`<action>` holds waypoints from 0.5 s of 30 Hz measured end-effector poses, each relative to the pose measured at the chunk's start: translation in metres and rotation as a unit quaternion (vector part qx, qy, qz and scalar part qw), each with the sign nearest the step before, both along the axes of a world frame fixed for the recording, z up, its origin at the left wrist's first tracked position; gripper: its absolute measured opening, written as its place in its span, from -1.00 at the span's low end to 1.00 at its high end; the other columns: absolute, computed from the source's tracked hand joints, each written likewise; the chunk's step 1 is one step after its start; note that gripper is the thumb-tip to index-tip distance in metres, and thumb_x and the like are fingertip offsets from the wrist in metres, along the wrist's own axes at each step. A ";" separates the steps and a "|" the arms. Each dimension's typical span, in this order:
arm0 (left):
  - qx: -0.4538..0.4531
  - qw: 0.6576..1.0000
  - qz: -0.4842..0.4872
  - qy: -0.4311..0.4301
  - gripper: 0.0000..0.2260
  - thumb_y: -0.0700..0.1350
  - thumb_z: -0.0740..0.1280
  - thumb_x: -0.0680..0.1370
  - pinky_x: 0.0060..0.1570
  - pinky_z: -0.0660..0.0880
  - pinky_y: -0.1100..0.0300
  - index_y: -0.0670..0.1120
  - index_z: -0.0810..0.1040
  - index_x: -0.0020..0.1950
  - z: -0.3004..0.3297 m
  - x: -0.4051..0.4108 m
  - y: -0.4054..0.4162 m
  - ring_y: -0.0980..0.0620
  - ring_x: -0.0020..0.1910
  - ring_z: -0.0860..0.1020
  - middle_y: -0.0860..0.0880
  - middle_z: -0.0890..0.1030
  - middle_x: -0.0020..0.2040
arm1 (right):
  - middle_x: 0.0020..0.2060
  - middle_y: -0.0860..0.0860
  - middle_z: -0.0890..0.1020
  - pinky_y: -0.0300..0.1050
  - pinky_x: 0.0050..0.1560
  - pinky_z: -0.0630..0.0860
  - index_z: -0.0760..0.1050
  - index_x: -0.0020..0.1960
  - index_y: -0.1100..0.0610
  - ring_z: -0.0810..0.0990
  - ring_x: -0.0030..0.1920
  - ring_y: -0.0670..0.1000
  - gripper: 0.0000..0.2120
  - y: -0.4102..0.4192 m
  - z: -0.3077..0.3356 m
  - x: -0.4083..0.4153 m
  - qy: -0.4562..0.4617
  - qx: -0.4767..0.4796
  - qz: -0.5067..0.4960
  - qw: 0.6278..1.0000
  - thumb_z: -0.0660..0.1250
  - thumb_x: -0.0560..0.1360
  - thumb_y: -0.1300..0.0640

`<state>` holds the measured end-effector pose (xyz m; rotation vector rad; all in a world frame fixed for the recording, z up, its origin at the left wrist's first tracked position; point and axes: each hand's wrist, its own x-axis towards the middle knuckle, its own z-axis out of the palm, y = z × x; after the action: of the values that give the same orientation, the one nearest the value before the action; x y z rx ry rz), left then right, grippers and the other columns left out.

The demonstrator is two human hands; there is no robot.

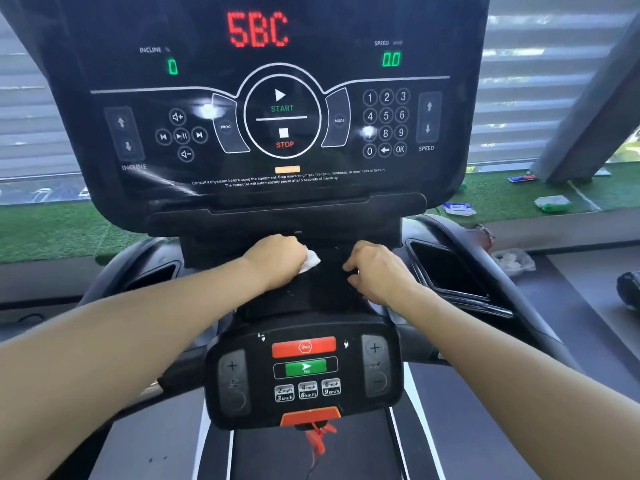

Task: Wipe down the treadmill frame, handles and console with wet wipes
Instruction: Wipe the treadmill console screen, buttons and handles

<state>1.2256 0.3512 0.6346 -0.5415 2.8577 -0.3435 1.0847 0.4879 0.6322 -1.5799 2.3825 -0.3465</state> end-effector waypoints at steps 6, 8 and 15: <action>0.060 0.998 -0.028 0.011 -0.73 -0.40 0.22 0.33 -0.36 0.29 0.12 -0.03 0.34 -0.19 0.007 -0.033 0.027 -0.12 -0.29 0.49 -0.07 0.50 -0.18 | 0.09 0.05 0.56 -0.14 -0.13 0.38 0.52 0.17 0.14 0.56 0.08 0.14 -0.74 0.000 -0.004 0.001 0.011 0.000 -0.005 1.000 0.30 0.48 0.20; 0.087 0.995 -0.040 0.022 -0.80 -0.36 0.22 0.42 -0.34 0.32 0.11 -0.05 0.38 -0.16 0.013 -0.021 0.027 -0.11 -0.31 0.47 -0.02 0.41 -0.22 | 0.09 0.04 0.56 -0.15 -0.12 0.38 0.53 0.16 0.13 0.55 0.09 0.13 -0.74 0.001 -0.004 0.000 0.009 -0.005 -0.002 1.000 0.30 0.47 0.21; 0.102 0.993 -0.053 -0.024 -0.88 -0.14 0.19 0.59 -0.20 0.39 0.09 -0.03 0.42 -0.15 0.027 0.013 0.021 -0.08 -0.28 0.42 0.08 0.28 -0.33 | 0.10 -0.04 0.56 -0.18 -0.08 0.39 0.54 0.14 0.12 0.57 0.06 0.07 -0.76 0.002 -0.004 -0.001 -0.017 -0.019 -0.003 1.000 0.34 0.47 0.21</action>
<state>1.2390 0.3720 0.6615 -0.3388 2.8369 -0.0775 1.0835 0.4904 0.6286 -1.5710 2.3695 -0.4184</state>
